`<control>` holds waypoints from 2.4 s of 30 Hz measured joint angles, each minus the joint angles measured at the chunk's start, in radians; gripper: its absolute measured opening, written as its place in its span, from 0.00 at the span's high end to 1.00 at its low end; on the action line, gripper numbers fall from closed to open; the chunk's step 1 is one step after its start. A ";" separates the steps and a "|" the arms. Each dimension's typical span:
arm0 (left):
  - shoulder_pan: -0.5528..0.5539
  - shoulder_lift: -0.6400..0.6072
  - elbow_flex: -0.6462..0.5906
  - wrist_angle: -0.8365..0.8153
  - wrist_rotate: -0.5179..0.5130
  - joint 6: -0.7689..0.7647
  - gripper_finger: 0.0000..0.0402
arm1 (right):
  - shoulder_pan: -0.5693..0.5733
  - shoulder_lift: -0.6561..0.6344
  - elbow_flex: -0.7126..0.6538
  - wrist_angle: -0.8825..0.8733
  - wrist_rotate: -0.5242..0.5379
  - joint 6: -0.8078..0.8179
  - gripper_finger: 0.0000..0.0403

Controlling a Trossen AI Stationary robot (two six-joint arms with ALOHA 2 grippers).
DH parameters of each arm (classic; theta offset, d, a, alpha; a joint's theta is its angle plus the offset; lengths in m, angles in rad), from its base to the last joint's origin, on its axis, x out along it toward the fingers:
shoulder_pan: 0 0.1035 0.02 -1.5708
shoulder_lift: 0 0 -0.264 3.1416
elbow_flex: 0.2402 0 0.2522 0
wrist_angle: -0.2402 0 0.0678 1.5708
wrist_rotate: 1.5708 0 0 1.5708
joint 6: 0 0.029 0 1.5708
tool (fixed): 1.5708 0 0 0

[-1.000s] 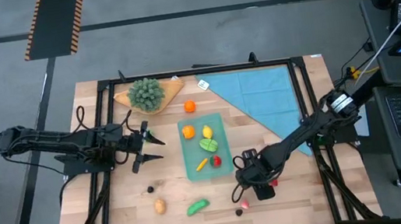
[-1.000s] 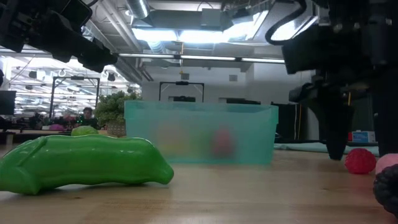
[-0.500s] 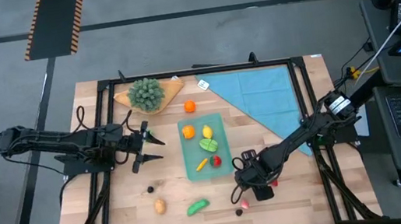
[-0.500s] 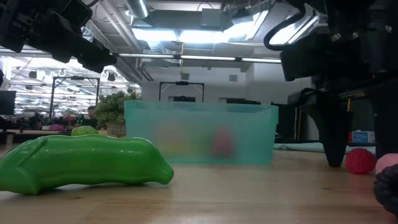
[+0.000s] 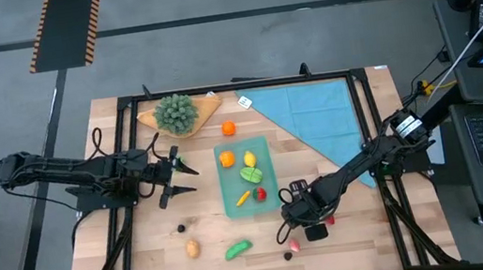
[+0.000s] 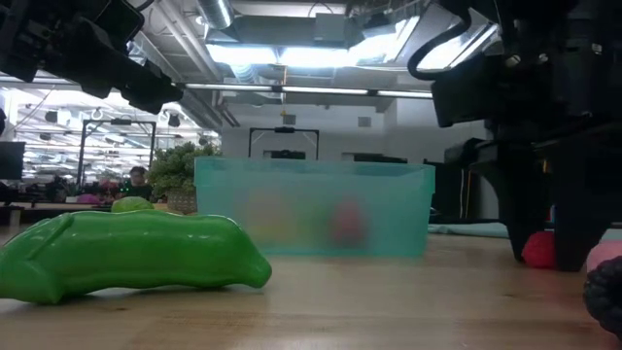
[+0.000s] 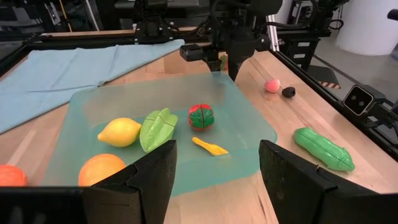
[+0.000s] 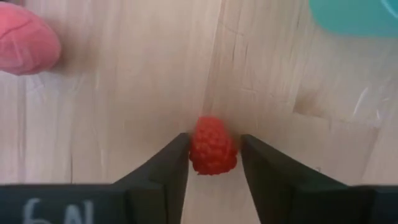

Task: Pick and placing Produce into tupperware
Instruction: Put the raspberry into the bin

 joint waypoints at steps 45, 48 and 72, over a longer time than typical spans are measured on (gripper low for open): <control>0.000 0.000 0.000 -0.002 0.000 -0.023 0.45 | -0.172 -0.333 -0.041 0.014 -0.008 -0.148 0.77; 0.000 0.000 0.000 -0.004 0.000 -0.023 0.45 | -0.185 -0.440 -0.149 0.132 0.033 -0.155 0.77; 0.000 0.000 0.000 -0.007 0.000 -0.014 0.45 | -0.297 -1.049 -0.567 0.613 0.030 -0.313 0.77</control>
